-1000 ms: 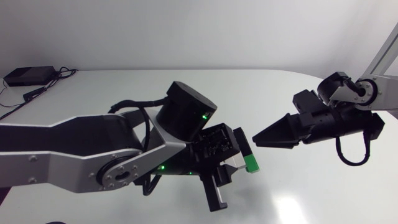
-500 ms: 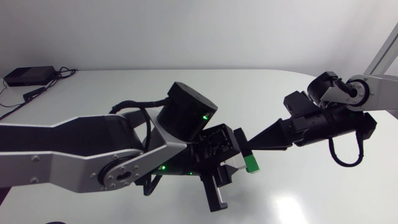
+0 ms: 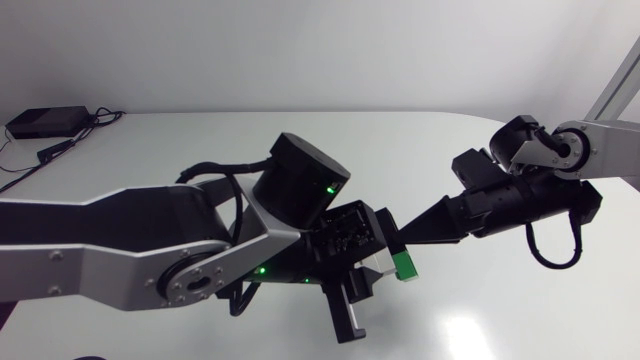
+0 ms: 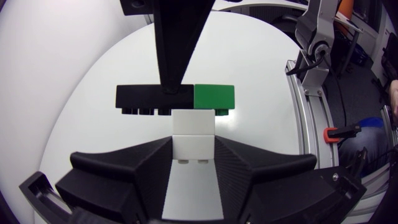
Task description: Separate the duplo bricks
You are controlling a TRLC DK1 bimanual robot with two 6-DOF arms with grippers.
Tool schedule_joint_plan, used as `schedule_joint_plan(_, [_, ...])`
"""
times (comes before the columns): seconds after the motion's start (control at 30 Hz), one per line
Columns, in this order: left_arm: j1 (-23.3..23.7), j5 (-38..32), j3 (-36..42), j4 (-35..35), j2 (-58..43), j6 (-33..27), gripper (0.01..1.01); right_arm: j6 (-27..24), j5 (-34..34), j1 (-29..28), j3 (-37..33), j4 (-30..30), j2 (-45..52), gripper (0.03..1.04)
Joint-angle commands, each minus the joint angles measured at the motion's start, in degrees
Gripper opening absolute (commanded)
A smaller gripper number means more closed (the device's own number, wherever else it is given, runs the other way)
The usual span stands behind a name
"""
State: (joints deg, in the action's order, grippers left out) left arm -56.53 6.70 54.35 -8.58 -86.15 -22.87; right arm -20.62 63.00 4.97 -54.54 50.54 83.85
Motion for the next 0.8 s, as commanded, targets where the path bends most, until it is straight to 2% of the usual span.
schedule_joint_plan(0.0, [-0.86,0.86,2.17,1.11,-1.48,0.64,0.284,-0.91,1.86,1.97,-0.3,0.34,0.08,0.44])
schedule_joint_plan(0.23, [-1.04,1.3,2.34,-0.12,-1.65,0.37,0.284,0.06,0.72,1.8,0.75,-2.64,-1.76,0.36])
schedule_joint_plan(0.57, [-0.95,1.47,2.08,-1.88,-1.39,-0.24,0.284,3.92,-5.96,1.88,3.39,-10.38,-5.37,0.33])
schedule_joint_plan(0.77, [-0.95,1.47,1.64,-2.67,-1.04,-0.42,0.284,4.45,-9.92,1.27,4.01,-12.14,-7.3,0.33])
